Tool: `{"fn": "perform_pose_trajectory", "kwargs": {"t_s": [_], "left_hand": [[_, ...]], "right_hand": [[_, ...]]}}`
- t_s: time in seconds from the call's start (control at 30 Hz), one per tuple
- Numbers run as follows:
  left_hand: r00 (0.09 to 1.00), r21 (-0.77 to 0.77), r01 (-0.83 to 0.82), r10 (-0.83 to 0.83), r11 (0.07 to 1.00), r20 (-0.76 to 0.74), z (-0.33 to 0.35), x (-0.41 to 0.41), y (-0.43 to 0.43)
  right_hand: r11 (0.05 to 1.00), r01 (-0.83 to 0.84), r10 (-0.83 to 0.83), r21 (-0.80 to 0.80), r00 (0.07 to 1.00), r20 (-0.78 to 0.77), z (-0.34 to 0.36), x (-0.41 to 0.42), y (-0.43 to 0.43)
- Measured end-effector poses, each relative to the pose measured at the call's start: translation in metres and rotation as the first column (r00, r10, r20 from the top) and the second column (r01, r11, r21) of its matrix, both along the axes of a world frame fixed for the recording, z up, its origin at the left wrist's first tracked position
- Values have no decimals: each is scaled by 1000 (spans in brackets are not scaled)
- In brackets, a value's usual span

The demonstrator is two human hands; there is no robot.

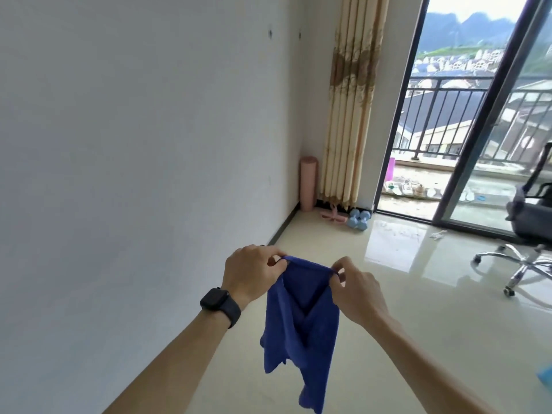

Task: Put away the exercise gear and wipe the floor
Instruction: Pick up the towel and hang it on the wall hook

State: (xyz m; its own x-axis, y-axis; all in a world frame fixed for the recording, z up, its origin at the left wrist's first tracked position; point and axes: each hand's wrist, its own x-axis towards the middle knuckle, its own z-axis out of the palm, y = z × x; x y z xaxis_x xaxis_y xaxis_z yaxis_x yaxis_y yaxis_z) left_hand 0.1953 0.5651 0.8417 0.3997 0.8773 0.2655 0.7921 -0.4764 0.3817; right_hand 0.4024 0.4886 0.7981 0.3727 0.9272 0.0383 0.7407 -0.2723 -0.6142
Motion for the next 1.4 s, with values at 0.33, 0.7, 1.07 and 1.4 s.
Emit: {"fn": "perform_pose_trajectory", "kwargs": {"t_s": [0.33,0.7,1.07,1.4], "left_hand": [[974,-281,205,-225,938,-41,-28,134,177],[949,-209,-14,-52,978,-310,-41,316,355],[938,-161,-77,17,984,-346,-42,471,523],[964,-107,-47,17,993,-264,-37,596,726]], "right_hand": [[980,111,-135,164,980,147,3,150,145],[985,45,-70,168,988,141,-18,364,297],[992,35,-55,118,984,171,9,537,441],[990,10,-43,139,970,237,25,651,644]]}}
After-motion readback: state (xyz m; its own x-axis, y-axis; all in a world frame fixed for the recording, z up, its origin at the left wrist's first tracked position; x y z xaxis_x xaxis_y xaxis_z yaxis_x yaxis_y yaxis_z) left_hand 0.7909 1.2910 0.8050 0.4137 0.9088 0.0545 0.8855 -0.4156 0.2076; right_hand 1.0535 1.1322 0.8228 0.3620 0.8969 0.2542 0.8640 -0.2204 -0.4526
